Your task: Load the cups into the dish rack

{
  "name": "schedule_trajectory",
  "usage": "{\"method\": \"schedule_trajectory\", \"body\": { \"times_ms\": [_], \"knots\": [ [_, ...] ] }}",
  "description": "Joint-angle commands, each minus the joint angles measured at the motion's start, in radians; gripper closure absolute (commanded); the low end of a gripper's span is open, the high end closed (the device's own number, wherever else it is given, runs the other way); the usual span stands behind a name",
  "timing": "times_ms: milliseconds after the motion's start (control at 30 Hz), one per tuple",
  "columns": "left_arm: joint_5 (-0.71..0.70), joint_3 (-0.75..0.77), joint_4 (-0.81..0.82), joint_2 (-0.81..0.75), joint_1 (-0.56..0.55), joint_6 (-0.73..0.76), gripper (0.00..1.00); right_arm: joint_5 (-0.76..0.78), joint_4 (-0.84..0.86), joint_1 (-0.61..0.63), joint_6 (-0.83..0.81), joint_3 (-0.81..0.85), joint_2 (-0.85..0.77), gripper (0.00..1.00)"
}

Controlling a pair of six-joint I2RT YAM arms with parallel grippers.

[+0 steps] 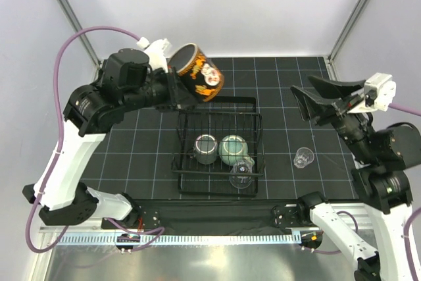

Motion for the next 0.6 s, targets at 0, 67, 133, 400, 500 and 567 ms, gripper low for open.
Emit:
{"method": "schedule_trajectory", "body": {
  "times_ms": [0,67,133,400,500,567],
  "knots": [
    [-0.161,-0.021,0.055,-0.071,0.127,0.229,1.0,0.073,-0.209,0.0,0.0,0.072,-0.035,0.45],
    [-0.157,-0.039,0.052,-0.082,0.226,0.278,1.0,0.082,-0.302,0.002,-0.002,0.09,-0.053,0.45],
    [-0.146,-0.059,0.058,-0.08,0.285,0.357,1.0,0.086,-0.376,0.002,0.003,0.113,-0.079,0.45],
    [0.034,-0.407,0.287,-0.105,0.572,0.475,1.0,0.085,-0.494,0.0,0.059,0.126,-0.145,0.45],
    [0.12,-0.571,0.478,-0.139,0.613,0.521,1.0,0.09,-0.545,0.0,0.061,0.158,-0.153,0.45],
    [0.215,-0.619,0.587,-0.133,0.622,0.565,1.0,0.085,-0.588,0.002,0.044,0.179,-0.147,0.45]
  ]
}}
